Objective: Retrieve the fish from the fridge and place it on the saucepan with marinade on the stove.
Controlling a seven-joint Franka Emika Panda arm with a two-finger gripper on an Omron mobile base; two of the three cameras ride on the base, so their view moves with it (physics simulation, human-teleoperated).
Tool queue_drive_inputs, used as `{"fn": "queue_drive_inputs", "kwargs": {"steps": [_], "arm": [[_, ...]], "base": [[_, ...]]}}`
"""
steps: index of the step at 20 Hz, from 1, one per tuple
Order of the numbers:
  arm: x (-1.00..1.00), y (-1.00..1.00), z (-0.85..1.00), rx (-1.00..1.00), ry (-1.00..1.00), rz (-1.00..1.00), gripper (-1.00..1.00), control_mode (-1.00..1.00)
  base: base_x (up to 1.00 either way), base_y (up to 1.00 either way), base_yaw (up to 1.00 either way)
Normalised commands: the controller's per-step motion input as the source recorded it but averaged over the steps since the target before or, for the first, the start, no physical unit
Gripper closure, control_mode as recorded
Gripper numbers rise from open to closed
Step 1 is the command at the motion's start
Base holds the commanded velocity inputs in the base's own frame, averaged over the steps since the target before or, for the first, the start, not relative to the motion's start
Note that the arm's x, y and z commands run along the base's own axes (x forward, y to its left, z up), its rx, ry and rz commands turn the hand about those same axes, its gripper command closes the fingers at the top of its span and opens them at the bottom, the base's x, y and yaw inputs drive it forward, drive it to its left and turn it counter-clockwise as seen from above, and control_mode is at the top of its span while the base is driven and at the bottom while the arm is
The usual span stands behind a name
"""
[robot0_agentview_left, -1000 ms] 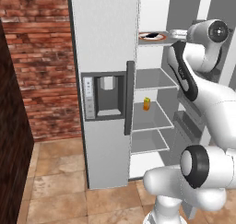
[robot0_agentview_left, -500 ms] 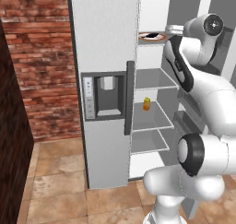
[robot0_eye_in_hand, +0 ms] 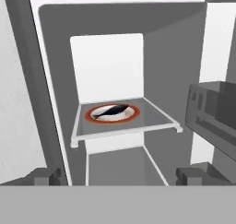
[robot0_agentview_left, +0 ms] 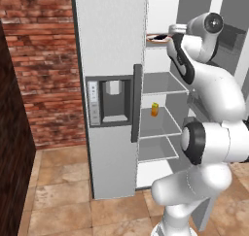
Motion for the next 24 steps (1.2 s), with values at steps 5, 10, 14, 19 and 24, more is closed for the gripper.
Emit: {"fn": "queue_drive_inputs", "kwargs": {"steps": [5,10,14,19,24], "arm": [[0.44,-0.07,0.0,0.0,0.05,0.0,-1.0,-1.0],[0.36,-0.06,-0.01,0.04,0.17,0.0,-1.0,-1.0],[0.37,-0.13,-0.07,0.05,0.11,0.0,-1.0,-1.0],[0.31,-0.24,-0.11,0.04,0.01,0.0,-1.0,-1.0],[0.37,-0.09,-0.25,0.0,0.0,0.0,-1.0,-1.0]], "base": [[0.0,0.0,0.0],[0.0,0.0,0.0],[0.0,0.0,0.0],[0.0,0.0,0.0],[0.0,0.0,0.0]]}}
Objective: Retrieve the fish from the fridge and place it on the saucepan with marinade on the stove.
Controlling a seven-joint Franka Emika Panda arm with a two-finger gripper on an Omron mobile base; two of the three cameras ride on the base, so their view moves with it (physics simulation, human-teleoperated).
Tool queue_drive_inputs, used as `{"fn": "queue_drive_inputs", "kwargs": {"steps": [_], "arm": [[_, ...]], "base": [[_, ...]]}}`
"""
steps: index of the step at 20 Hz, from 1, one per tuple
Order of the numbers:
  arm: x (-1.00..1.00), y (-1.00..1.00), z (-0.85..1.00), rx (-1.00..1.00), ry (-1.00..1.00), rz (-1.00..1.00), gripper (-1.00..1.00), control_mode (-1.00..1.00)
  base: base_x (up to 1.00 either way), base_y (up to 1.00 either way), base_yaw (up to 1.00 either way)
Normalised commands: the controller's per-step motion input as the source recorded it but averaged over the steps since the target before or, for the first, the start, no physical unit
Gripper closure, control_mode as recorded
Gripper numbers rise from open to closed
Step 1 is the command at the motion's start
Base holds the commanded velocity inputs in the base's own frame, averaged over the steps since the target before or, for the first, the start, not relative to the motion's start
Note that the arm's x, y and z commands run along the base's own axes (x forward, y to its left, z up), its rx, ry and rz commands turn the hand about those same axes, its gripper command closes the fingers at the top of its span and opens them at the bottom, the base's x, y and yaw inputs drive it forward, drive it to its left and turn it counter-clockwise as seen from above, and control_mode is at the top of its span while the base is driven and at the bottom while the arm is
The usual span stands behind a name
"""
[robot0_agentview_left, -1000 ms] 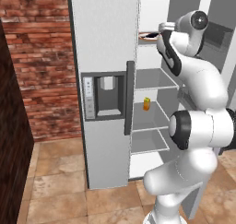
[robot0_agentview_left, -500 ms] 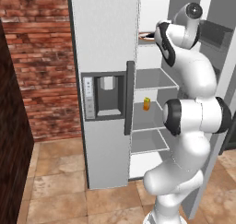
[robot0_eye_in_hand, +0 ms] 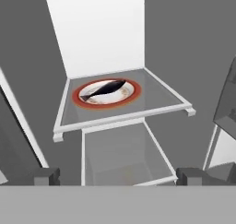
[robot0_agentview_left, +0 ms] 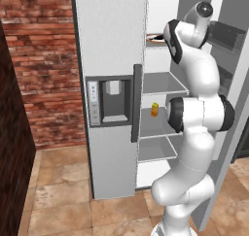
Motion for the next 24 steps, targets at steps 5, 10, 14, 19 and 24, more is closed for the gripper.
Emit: {"fn": "queue_drive_inputs", "kwargs": {"steps": [5,10,14,19,24], "arm": [[0.13,0.0,-0.18,0.0,0.0,0.0,-1.0,-1.0],[-0.18,0.02,0.0,0.0,0.0,0.0,-1.0,-1.0],[-0.76,0.36,0.0,0.0,0.0,0.0,-1.0,-1.0],[-1.0,0.57,-0.08,0.0,0.01,0.0,-1.0,-1.0],[-1.0,0.11,-0.21,0.0,0.0,0.0,-1.0,-1.0]], "base": [[0.0,0.0,0.0],[0.0,0.0,0.0],[0.0,0.0,0.0],[0.0,0.0,0.0],[0.0,0.0,0.0]]}}
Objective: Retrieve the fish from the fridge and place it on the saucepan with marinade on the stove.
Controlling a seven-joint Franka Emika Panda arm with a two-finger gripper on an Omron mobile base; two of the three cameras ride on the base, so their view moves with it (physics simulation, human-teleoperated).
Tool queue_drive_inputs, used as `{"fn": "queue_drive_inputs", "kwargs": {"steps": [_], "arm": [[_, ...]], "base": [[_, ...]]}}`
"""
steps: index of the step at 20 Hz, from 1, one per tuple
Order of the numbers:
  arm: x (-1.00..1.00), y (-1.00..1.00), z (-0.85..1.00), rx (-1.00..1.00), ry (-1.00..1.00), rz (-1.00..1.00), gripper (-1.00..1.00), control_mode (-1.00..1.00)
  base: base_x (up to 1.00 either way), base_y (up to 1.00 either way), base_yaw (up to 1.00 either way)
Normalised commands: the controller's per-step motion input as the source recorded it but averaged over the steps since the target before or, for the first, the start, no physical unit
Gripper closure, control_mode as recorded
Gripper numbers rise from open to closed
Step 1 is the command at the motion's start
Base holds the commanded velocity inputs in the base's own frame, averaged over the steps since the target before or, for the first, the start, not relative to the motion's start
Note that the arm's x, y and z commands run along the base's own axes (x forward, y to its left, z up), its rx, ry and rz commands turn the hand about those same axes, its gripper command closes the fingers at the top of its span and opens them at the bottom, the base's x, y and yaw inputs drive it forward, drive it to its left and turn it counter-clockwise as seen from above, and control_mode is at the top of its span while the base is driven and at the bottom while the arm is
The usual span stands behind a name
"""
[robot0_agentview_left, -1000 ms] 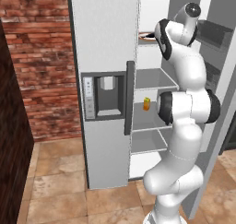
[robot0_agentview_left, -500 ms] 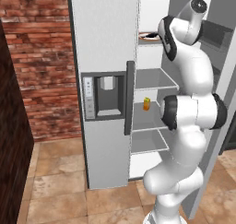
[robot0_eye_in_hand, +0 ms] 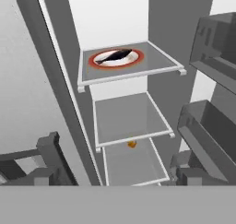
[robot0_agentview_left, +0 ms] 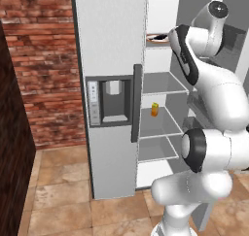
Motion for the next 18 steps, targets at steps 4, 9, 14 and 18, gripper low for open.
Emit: {"fn": "queue_drive_inputs", "kwargs": {"steps": [4,9,14,18], "arm": [[-0.96,0.21,-0.14,0.0,0.0,0.0,-1.0,-1.0],[-0.78,0.58,0.0,-0.01,0.09,-0.01,-1.0,-1.0],[-0.89,0.46,-0.04,0.0,0.13,0.0,-1.0,-1.0],[-0.86,0.47,-0.17,0.0,0.12,0.03,-1.0,-1.0]], "base": [[0.0,0.0,0.0],[0.0,0.0,0.0],[0.0,0.0,0.0],[0.0,0.0,0.0]]}}
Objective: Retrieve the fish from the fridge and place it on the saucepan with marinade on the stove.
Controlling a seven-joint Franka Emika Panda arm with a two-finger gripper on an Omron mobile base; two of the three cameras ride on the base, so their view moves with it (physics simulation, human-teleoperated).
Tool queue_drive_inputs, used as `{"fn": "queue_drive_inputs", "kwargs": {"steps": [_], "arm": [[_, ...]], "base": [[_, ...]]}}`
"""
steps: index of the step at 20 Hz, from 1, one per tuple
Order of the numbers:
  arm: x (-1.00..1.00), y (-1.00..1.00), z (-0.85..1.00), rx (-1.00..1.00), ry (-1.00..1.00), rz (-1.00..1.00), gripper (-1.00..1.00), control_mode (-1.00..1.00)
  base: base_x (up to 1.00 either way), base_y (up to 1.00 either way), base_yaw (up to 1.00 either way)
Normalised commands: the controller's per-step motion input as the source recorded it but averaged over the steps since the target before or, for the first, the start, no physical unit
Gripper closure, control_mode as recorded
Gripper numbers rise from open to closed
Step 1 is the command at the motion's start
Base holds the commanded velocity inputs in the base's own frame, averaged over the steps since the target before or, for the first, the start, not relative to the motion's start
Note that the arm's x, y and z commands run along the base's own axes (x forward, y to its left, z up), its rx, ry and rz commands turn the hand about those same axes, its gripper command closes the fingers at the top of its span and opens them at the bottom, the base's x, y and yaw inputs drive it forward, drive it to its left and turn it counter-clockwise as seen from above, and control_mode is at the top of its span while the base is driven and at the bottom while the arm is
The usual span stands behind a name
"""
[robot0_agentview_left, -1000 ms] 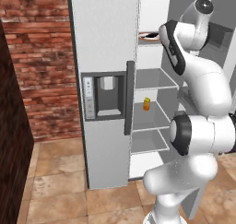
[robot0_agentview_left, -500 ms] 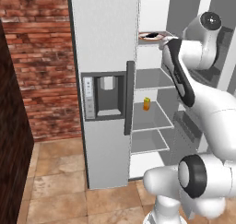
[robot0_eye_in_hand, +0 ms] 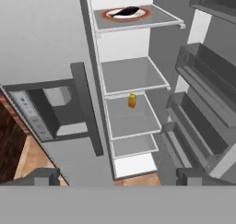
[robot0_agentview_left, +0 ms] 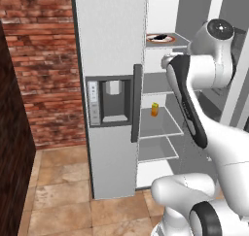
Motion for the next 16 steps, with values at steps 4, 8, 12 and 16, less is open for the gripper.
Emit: {"fn": "queue_drive_inputs", "kwargs": {"steps": [4,8,12,16], "arm": [[-0.66,0.24,-0.19,0.0,0.08,0.11,-1.0,-1.0],[-0.03,0.08,-0.19,0.0,0.03,0.13,-1.0,-1.0],[0.0,0.08,-0.11,0.0,0.02,0.06,-1.0,1.0],[0.0,0.0,0.0,0.0,0.0,0.0,-1.0,1.0]], "base": [[0.0,0.0,0.0],[0.0,0.0,0.0],[0.0,0.0,0.07],[0.06,-0.13,0.03]]}}
